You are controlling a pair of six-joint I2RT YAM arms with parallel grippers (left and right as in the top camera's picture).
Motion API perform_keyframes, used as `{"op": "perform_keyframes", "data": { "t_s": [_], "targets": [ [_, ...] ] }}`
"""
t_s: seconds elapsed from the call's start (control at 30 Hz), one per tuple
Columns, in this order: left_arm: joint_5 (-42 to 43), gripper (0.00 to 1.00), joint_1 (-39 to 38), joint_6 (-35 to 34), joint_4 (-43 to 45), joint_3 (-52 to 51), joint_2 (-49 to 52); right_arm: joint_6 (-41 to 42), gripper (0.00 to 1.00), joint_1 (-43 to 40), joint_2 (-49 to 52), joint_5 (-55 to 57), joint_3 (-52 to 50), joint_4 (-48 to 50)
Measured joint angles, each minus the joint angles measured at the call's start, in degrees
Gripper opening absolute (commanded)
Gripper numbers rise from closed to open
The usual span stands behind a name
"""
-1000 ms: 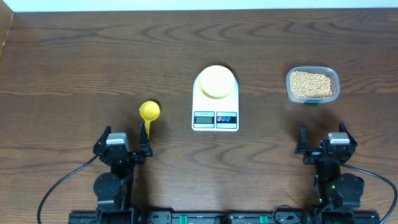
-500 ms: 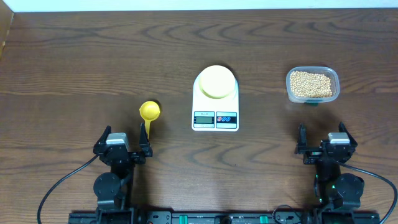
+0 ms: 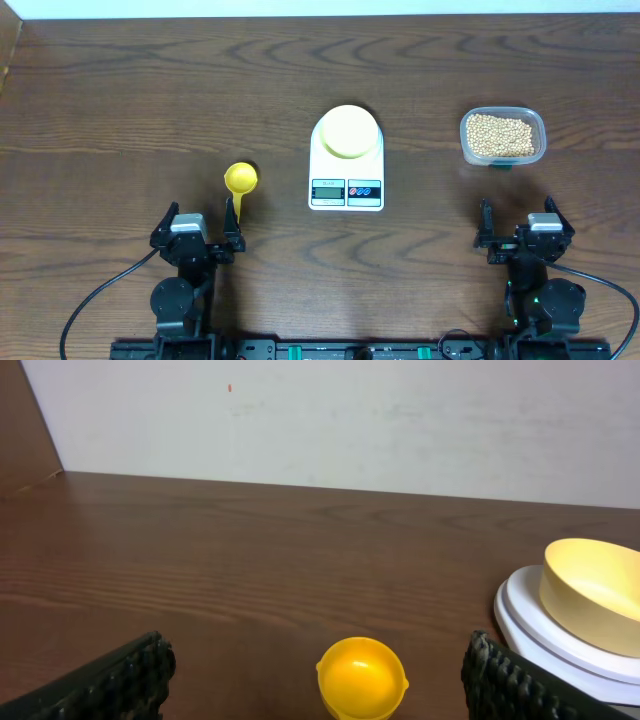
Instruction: Scoop item into bowl and weigh 50g on scale
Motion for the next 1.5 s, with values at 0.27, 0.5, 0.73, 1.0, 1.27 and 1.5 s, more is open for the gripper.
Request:
{"op": "perform_keyframes", "data": {
  "t_s": [0.27, 0.5, 0.73, 1.0, 1.27, 1.5],
  "targets": [
    [0.0, 0.94, 0.0, 0.0, 0.0, 0.0, 0.0, 0.0, 0.99, 0.0, 0.0, 0.0, 0.0, 0.0],
    [0.0, 0.94, 0.0, 0.0, 0.0, 0.0, 0.0, 0.0, 0.99, 0.0, 0.0, 0.0, 0.0, 0.0],
    [0.0, 0.94, 0.0, 0.0, 0.0, 0.0, 0.0, 0.0, 0.99, 0.0, 0.0, 0.0, 0.0, 0.0],
    [1.5, 0.94, 0.0, 0.0, 0.2, 0.0, 0.0, 0.0, 0.99, 0.0, 0.0, 0.0, 0.0, 0.0],
    [14.4, 0.94, 0.0, 0.0, 2.7, 0.0, 0.0, 0.0, 0.99, 0.0, 0.0, 0.0, 0.0, 0.0],
    [20.3, 0.94, 0.0, 0.0, 21.3, -0.1, 0.0, 0.0, 0.99, 0.0, 0.0, 0.0, 0.0, 0.1]
  ]
}}
